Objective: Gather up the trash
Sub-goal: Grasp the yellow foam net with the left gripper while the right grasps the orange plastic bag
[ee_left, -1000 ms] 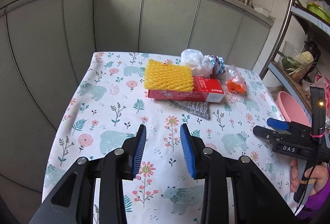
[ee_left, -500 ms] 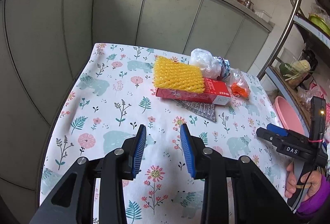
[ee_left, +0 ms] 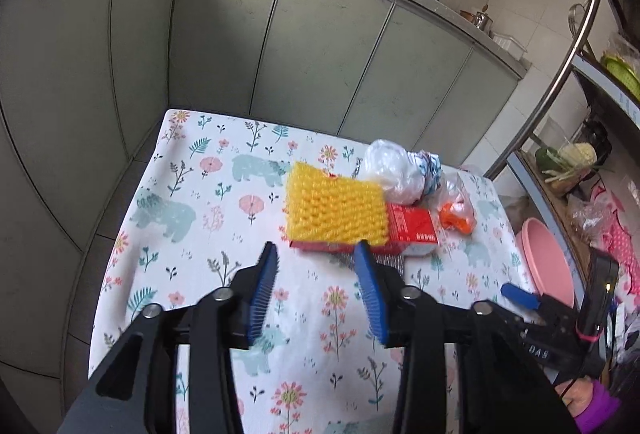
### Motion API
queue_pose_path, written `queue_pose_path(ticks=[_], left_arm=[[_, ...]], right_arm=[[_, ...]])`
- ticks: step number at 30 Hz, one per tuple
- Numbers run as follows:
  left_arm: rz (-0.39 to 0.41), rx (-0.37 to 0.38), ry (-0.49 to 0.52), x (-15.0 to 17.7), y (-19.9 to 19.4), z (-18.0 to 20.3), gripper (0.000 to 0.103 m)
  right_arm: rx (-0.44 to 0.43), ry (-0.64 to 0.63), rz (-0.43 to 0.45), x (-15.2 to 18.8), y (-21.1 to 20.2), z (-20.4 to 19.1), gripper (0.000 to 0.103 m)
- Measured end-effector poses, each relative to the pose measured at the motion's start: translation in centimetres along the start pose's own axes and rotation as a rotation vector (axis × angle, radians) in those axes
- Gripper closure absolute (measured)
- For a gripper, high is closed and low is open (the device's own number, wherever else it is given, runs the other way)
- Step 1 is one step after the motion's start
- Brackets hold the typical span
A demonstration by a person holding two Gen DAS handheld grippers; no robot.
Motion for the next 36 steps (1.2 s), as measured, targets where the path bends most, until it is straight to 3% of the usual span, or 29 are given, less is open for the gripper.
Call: queue_pose_path(ticks=[9,12,16,18,20,27,36], left_arm=[[-0.044,-0.018,-0.016,-1.4,3.5,-0.2,0.054],[-0.048,-0.021,-0.018,-1.5,4.2,-0.1,0.055],[-0.035,-0.025,-0.023,-1.5,4.5,-0.2,0.067],[-0.033,-0.028,-0.023,-1.5,4.6,-0.2,0.086],[-0.027,-0.031,-0.021,-1.5,4.4,-0.3,0.097],[0.019,0.045,0.002,-2.0,1.8,-0.1,0.1],[0.082,0.104,0.009,-1.9,-3.1,-0.1,0.1]], right_arm=[[-0.007,-0.001,0.003,0.1,-0.1,0.0,0.029],[-0.045,0.019,0.007,0.1,-0.3,0.2,0.029],[-0.064,-0.028,0.051,-0.8,-1.5,-0.7,0.029],[-0.059,-0.071,0.077,-1.9,-1.9,-1.6,0.029],[-0.053,-0.084,0.09,-2.9,-2.0,-1.9,0.029],[-0.036,-0.041,0.138,-6.4,-1.3,-1.8,0.029],[-0.013,-0.023,0.047,-9.0,3.2,-1.0,0.029]])
Point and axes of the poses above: each gripper's, at about its wrist camera, not at the fingertips, and y roughly the way its jaws point, z to its right, x to its underside, the point moved 2 cm from there along y, roughly the way its jaws point
